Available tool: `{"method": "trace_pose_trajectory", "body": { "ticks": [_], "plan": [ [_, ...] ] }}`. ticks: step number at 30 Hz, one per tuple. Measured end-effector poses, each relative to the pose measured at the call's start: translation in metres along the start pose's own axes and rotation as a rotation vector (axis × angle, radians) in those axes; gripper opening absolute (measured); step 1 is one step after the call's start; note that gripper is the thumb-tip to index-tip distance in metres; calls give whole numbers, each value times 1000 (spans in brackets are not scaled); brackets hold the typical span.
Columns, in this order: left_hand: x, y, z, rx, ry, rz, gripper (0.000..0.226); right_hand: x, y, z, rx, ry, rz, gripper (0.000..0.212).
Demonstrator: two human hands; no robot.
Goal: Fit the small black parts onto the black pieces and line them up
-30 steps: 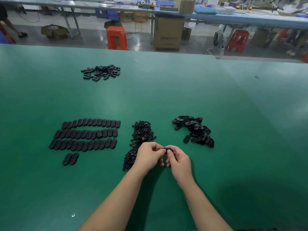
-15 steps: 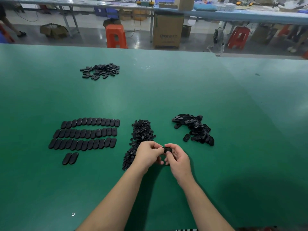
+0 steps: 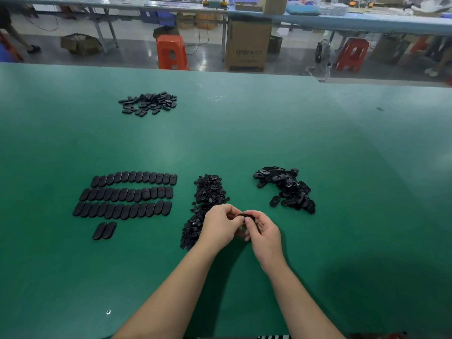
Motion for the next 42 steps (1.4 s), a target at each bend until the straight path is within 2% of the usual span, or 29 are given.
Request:
{"method": "trace_pose_trajectory", "body": {
  "ticks": [11, 15, 20, 24, 28, 31, 34, 37, 42],
  "plan": [
    [7, 16, -2, -198, 59, -85, 3, -2, 1, 2, -28, -2, 4, 24],
    [7, 20, -2, -227, 70, -134, 4, -1, 1, 3, -60, 12, -4, 18],
    [10, 31, -4, -376, 54, -277, 12, 0, 1, 4, -64, 37, -10, 17],
    [18, 37, -8, -603, 88, -399, 30, -2, 2, 1, -24, 6, -11, 17],
    [35, 50, -6, -805, 180, -588, 18, -2, 1, -3, -18, -42, -12, 19],
    [46, 50, 0, -882, 227, -647, 13, -1, -2, -6, -12, -69, -6, 15],
    [55, 35, 41, -786, 372, -540, 16, 1, -4, -5, -34, -55, -10, 15],
    [68, -11, 107, -695, 536, -286, 20, 4, -5, -3, -4, -35, -17, 15],
    [107, -73, 188, -768, 807, 37, 21, 5, -6, -3, 31, -22, -26, 17]
  ]
}}
Point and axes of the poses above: each hand's wrist, its own x-axis away from the middle knuckle, its own z-axis out of the back of the hand, y = z × x, the point moved 10 cm from there along -x, towards the middle knuckle, and after that the axes turned 8 degrees about -y, right-handed, at the moved point
